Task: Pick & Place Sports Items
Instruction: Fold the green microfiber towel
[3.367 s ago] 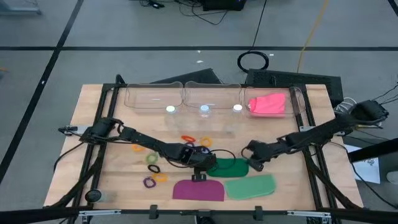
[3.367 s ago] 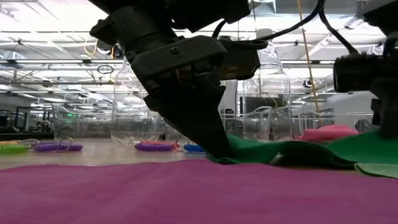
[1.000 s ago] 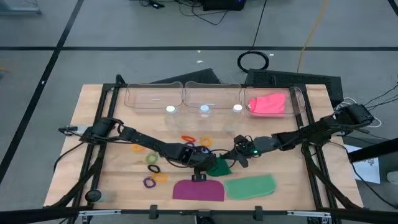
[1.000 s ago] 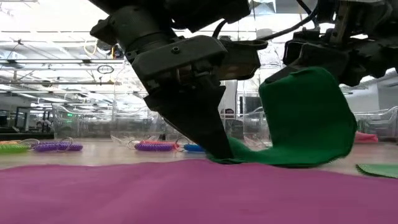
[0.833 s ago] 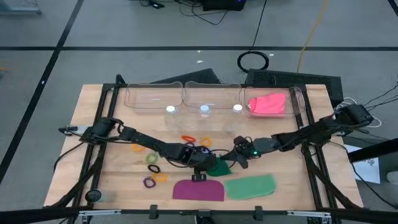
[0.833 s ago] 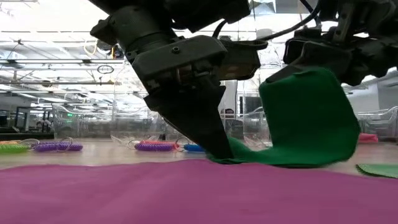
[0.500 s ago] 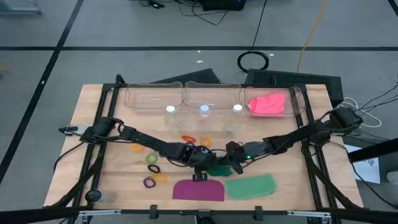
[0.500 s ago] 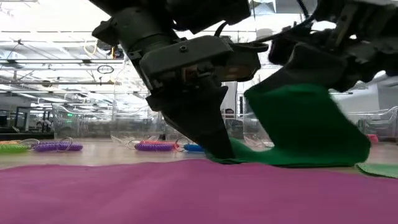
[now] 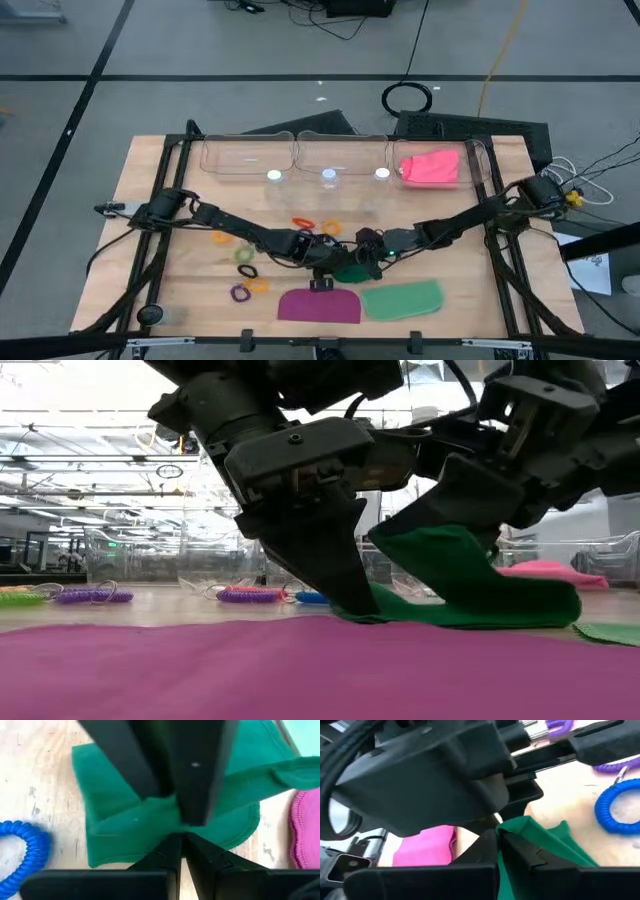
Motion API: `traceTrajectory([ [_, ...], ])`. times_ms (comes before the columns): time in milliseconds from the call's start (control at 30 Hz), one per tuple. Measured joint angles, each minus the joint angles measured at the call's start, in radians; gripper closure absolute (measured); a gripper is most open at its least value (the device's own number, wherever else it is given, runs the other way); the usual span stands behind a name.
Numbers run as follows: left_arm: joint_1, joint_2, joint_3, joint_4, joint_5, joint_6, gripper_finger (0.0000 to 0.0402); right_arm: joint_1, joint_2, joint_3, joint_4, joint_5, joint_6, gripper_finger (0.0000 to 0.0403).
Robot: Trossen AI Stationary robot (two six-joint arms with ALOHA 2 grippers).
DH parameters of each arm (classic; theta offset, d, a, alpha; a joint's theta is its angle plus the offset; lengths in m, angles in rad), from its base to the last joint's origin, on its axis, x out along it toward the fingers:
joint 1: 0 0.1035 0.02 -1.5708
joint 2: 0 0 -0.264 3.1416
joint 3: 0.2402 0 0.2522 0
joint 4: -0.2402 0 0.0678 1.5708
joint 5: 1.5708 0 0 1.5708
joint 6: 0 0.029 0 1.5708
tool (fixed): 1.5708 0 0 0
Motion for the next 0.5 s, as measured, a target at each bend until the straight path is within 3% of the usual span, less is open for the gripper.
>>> traceTrajectory([
  [167,0.000,0.000,0.000,0.000,0.000,0.000,0.0376,0.015,0.000,0.000,-0.005,0.069,-0.045,0.0385],
  [500,0.000,0.000,0.000,0.001,-0.001,-0.009,0.0376,0.016,0.000,0.000,-0.004,0.078,-0.120,0.0272],
])
